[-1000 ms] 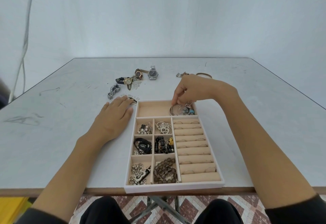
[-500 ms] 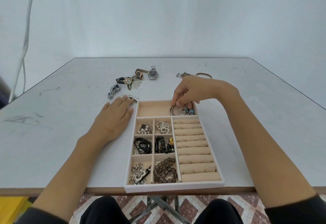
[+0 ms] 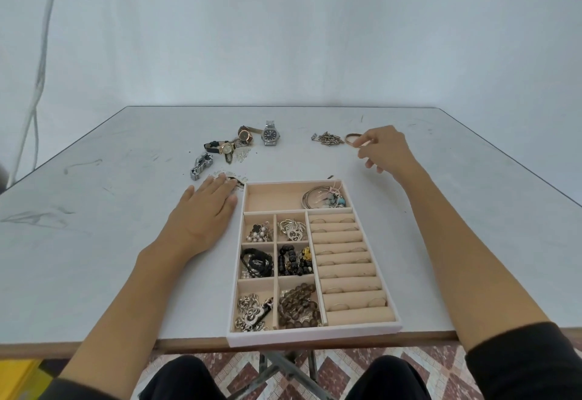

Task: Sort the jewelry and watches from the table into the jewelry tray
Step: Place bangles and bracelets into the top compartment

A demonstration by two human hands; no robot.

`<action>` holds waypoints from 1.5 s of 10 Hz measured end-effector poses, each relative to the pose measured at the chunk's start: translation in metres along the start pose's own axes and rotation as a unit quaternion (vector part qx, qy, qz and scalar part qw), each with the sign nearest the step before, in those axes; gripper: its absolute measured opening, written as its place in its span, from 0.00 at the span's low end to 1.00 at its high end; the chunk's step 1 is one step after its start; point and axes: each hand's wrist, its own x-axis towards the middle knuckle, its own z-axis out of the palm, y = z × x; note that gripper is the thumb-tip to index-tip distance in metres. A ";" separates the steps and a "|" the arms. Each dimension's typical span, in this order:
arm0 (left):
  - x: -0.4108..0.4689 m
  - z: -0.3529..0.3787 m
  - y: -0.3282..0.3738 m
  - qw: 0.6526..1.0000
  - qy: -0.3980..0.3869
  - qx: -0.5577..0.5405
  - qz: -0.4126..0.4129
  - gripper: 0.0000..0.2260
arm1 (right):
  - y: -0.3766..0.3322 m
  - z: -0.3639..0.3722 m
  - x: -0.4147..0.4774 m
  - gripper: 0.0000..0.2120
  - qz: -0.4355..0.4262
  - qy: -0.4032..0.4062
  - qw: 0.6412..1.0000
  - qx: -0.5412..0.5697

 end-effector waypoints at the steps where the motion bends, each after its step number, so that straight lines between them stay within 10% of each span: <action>1: -0.001 0.000 0.001 1.000 -0.001 0.002 0.000 0.21 | 0.004 0.005 0.002 0.12 0.006 0.031 0.999 -0.023; 5: -0.001 -0.001 0.003 1.000 -0.004 0.010 -0.003 0.21 | 0.023 0.028 0.008 0.20 -0.031 0.077 0.943 -0.321; 12: -0.004 -0.003 0.005 1.000 -0.001 0.003 -0.002 0.21 | 0.017 0.015 -0.003 0.15 -0.016 0.085 0.993 -0.075; 15: -0.005 -0.004 0.005 1.000 -0.004 0.002 -0.002 0.21 | -0.015 -0.004 -0.012 0.18 -0.029 -0.069 0.997 0.018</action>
